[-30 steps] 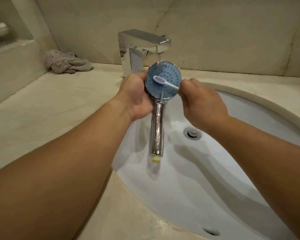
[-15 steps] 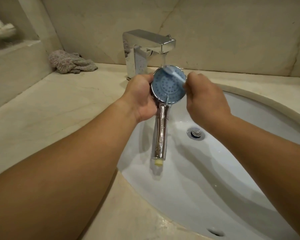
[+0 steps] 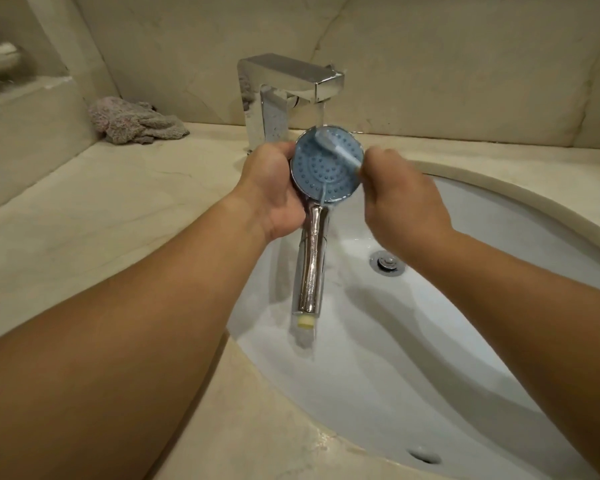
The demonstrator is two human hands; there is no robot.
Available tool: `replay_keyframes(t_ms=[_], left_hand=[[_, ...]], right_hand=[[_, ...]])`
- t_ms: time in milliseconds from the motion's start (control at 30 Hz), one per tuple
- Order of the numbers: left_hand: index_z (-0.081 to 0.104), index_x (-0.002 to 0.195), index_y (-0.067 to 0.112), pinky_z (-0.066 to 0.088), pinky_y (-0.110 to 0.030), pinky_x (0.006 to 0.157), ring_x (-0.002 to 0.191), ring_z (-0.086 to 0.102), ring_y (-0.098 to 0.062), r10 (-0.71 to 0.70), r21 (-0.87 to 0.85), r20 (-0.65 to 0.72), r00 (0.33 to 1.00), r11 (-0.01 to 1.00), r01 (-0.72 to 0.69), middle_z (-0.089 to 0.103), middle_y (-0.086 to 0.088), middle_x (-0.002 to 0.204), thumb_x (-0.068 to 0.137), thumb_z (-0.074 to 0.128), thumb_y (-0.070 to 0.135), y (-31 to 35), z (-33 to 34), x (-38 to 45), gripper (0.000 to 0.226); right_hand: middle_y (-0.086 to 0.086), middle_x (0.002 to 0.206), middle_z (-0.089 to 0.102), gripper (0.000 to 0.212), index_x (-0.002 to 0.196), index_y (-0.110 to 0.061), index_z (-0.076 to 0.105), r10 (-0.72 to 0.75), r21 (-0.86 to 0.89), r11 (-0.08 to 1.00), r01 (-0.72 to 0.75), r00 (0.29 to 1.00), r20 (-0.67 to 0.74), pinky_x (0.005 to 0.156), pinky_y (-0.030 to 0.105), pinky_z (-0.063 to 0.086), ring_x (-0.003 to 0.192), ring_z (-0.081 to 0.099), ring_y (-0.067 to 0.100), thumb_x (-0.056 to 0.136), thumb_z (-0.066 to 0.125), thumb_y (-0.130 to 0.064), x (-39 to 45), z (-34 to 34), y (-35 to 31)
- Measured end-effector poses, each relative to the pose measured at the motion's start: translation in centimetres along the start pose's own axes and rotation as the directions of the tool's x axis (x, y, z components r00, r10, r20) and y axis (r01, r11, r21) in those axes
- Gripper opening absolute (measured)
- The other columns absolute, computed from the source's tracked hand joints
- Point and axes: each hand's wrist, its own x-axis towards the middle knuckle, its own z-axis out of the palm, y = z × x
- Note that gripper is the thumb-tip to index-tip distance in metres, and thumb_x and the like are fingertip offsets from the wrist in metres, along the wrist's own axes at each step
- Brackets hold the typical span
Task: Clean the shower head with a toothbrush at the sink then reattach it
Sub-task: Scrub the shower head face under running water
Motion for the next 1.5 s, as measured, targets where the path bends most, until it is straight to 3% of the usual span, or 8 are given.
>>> replay_keyframes(t_ms=[333, 433, 567, 667, 767, 1000, 1300, 1500], left_hand=[[0.06, 0.139, 0.01, 0.063, -0.041, 0.057, 0.112, 0.069, -0.033, 0.003, -0.002, -0.068, 0.998, 1.0, -0.003, 0.069, -0.018, 0.129, 0.11, 0.023, 0.041, 0.1, -0.2, 0.2, 0.056], [0.058, 0.141, 0.011, 0.064, -0.042, 0.065, 0.115, 0.068, -0.034, 0.011, -0.005, -0.075, 0.997, 1.0, -0.011, 0.068, -0.019, 0.132, 0.11, 0.021, 0.043, 0.0, -0.2, 0.5, 0.058], [0.061, 0.138, 0.012, 0.061, -0.051, 0.087, 0.118, 0.068, -0.036, 0.03, -0.044, -0.108, 0.994, 0.998, -0.034, 0.068, -0.019, 0.132, 0.11, 0.024, 0.041, 0.0, -0.8, 1.1, 0.055], [0.063, 0.135, 0.014, 0.063, -0.048, 0.079, 0.116, 0.069, -0.034, 0.052, -0.034, -0.136, 0.989, 0.998, -0.057, 0.07, -0.016, 0.129, 0.109, 0.025, 0.039, 0.2, -0.9, 1.1, 0.052], [0.063, 0.134, 0.014, 0.064, -0.043, 0.065, 0.112, 0.069, -0.032, 0.04, -0.042, -0.157, 0.987, 0.998, -0.047, 0.071, -0.015, 0.127, 0.109, 0.026, 0.04, 0.4, -0.7, 0.8, 0.051], [0.065, 0.131, 0.014, 0.058, -0.044, 0.08, 0.113, 0.069, -0.032, 0.052, -0.045, -0.16, 0.986, 0.997, -0.06, 0.071, -0.014, 0.127, 0.108, 0.029, 0.036, 0.5, -0.8, 0.6, 0.048], [0.065, 0.132, 0.013, 0.063, -0.043, 0.059, 0.108, 0.07, -0.033, 0.046, -0.029, -0.136, 0.99, 0.998, -0.05, 0.071, -0.015, 0.126, 0.109, 0.031, 0.036, 0.4, -0.6, 0.2, 0.047], [0.065, 0.132, 0.02, 0.059, -0.045, 0.084, 0.116, 0.068, -0.031, 0.087, 0.115, -0.122, 0.989, 0.991, -0.074, 0.071, -0.009, 0.129, 0.108, 0.034, 0.043, 0.1, -0.5, 0.9, 0.046]], right_hand=[[0.005, 0.086, 0.049, 0.005, 0.097, -0.015, 0.048, -0.194, -0.093, 0.974, 0.205, 0.974, 0.113, 0.047, 0.027, 0.023, 0.056, 0.04, 0.027, 0.098, 0.045, -0.018, -1.2, 0.4, 0.8], [0.004, 0.083, 0.045, 0.012, 0.089, -0.02, 0.039, -0.04, -0.017, 0.999, 0.04, 0.999, 0.0, 0.049, 0.032, 0.027, 0.058, 0.039, 0.029, 0.1, 0.042, -0.02, -0.4, 0.1, 1.3], [0.009, 0.084, 0.05, 0.007, 0.095, -0.012, 0.049, -0.178, -0.081, 0.98, 0.181, 0.983, 0.047, 0.05, 0.033, 0.03, 0.055, 0.04, 0.03, 0.098, 0.045, -0.017, -1.1, 0.8, 1.5], [0.003, 0.081, 0.043, 0.012, 0.089, -0.017, 0.042, -0.052, -0.002, 0.999, 0.052, 0.998, -0.025, 0.051, 0.037, 0.034, 0.058, 0.042, 0.035, 0.1, 0.042, -0.021, -0.7, 0.6, 2.1], [0.008, 0.081, 0.049, 0.012, 0.09, -0.013, 0.047, -0.216, -0.043, 0.976, 0.215, 0.976, -0.012, 0.047, 0.034, 0.035, 0.053, 0.044, 0.035, 0.098, 0.041, -0.02, -1.3, 1.0, 2.3], [0.01, 0.083, 0.051, 0.011, 0.093, -0.013, 0.045, -0.239, -0.055, 0.969, 0.239, 0.971, 0.005, 0.046, 0.042, 0.045, 0.052, 0.044, 0.036, 0.096, 0.038, -0.021, -1.5, 1.2, 2.8], [0.005, 0.081, 0.045, 0.013, 0.088, -0.016, 0.041, -0.079, 0.015, 0.997, 0.079, 0.996, -0.038, 0.051, 0.042, 0.04, 0.058, 0.042, 0.036, 0.1, 0.04, -0.022, -1.0, 1.0, 2.8], [0.007, 0.077, 0.047, 0.018, 0.085, -0.016, 0.035, 0.131, 0.091, 0.988, -0.123, 0.988, -0.08, 0.054, 0.036, 0.029, 0.067, 0.04, 0.03, 0.101, 0.037, -0.023, 1.0, 0.3, 1.6]])
